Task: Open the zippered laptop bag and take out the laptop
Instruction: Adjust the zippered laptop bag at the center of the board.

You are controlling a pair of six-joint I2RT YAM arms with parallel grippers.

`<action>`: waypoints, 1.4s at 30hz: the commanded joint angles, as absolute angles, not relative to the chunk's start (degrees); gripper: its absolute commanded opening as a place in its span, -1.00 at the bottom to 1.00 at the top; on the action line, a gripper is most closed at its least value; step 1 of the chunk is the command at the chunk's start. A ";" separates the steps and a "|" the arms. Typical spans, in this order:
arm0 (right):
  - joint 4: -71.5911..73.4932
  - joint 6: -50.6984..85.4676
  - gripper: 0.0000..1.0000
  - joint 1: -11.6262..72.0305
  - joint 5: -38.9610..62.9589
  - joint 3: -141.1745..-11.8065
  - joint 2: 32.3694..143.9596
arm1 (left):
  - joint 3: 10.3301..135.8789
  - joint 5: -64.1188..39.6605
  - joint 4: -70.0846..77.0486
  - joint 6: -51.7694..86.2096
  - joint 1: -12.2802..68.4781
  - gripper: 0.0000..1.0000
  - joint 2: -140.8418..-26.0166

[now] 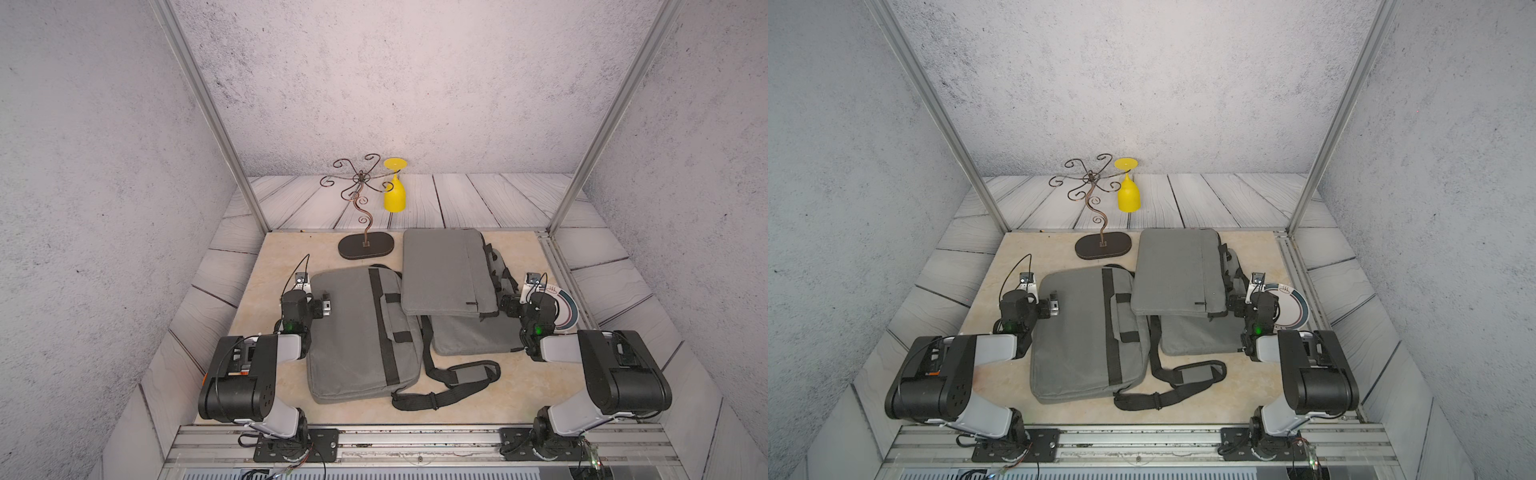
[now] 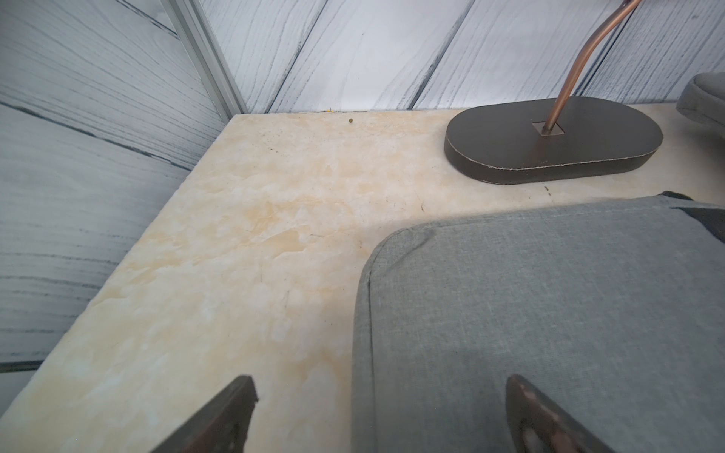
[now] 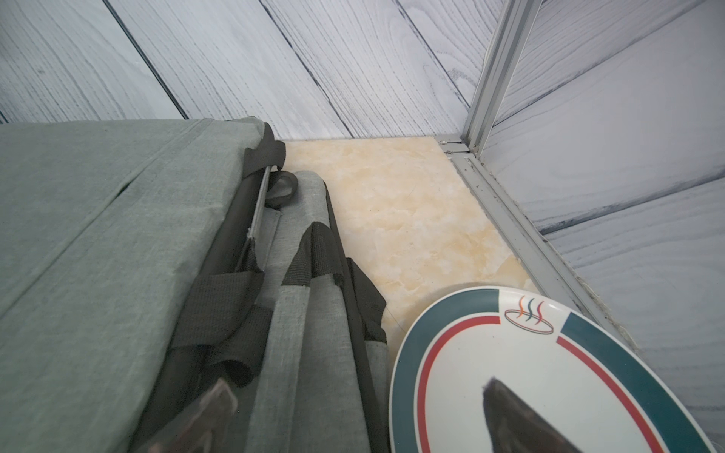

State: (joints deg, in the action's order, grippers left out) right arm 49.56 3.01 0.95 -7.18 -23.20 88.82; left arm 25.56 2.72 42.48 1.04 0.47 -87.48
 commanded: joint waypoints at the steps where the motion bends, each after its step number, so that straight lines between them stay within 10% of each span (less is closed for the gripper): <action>1: 48.95 2.90 0.98 1.17 -5.99 -24.43 89.91 | 26.28 2.07 42.57 0.55 0.00 0.98 -87.54; 19: 11.26 8.47 0.98 1.14 9.18 -35.32 59.43 | 40.73 -10.48 -5.04 14.08 0.00 0.98 -61.73; 42: -28.90 13.27 0.98 24.10 11.82 -61.42 79.32 | 46.56 -13.88 -46.87 33.46 0.52 0.98 -59.72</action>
State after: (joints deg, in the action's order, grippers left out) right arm -25.74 12.25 21.26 14.02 -58.72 76.88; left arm 48.40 -14.37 -44.73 32.05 0.49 -60.18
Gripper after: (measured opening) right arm 0.989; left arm 0.992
